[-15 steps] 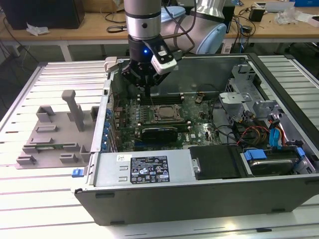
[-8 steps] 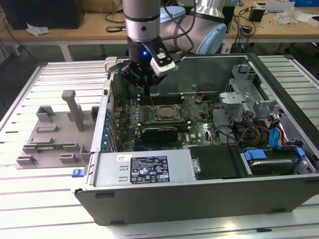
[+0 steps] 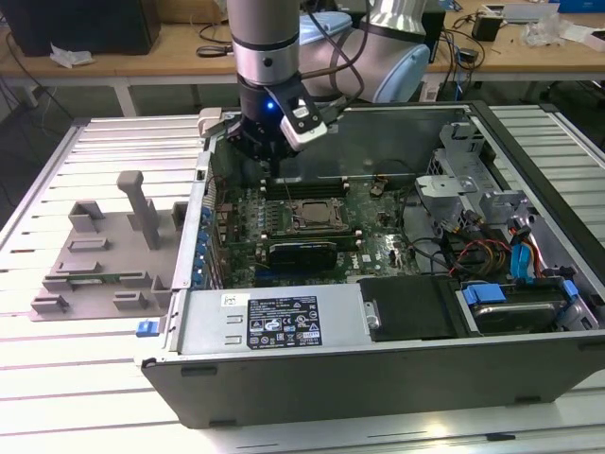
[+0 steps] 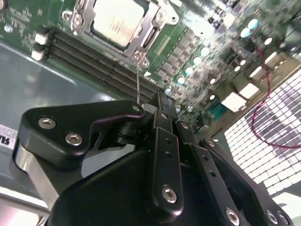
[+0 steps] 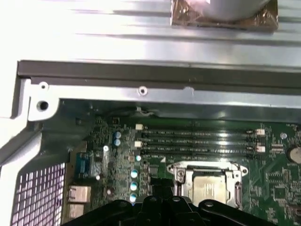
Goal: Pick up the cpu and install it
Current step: 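Install the first cpu locking lever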
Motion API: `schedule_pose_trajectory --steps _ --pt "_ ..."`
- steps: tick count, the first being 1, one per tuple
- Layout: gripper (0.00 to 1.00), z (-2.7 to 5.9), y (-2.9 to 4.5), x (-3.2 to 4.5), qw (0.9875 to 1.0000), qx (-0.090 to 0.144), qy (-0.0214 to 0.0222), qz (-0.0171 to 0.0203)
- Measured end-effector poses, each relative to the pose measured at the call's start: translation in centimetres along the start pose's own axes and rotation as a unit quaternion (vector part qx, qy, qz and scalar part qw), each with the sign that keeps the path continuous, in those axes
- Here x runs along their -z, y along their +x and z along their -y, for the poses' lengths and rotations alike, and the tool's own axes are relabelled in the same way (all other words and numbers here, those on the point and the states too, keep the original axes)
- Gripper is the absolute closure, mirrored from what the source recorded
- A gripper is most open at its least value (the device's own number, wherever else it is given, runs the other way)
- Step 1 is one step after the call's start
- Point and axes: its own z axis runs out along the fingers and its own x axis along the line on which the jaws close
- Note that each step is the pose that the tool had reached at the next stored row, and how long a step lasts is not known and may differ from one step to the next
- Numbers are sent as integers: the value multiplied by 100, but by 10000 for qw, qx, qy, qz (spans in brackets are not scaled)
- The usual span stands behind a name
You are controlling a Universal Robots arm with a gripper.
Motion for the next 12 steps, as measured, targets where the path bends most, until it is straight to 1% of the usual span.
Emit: schedule_pose_trajectory --steps 1,2,3,4,7,8,9,10,12 --pt "89 1 6 -4 10000 0 -65 2" --pt "89 2 10 -8 9999 -1 -108 4" --pt "89 4 16 -16 9999 -1 -171 6" --pt "89 7 19 -32 9998 -2 -210 9" --pt "89 13 21 -69 9997 -1 -256 9" --pt "89 17 21 -90 9995 2 -304 10" --pt "89 18 21 -101 9994 4 -339 12" --pt "89 18 21 -107 9993 4 -362 13" --pt "89 18 21 -107 9993 3 -365 12"
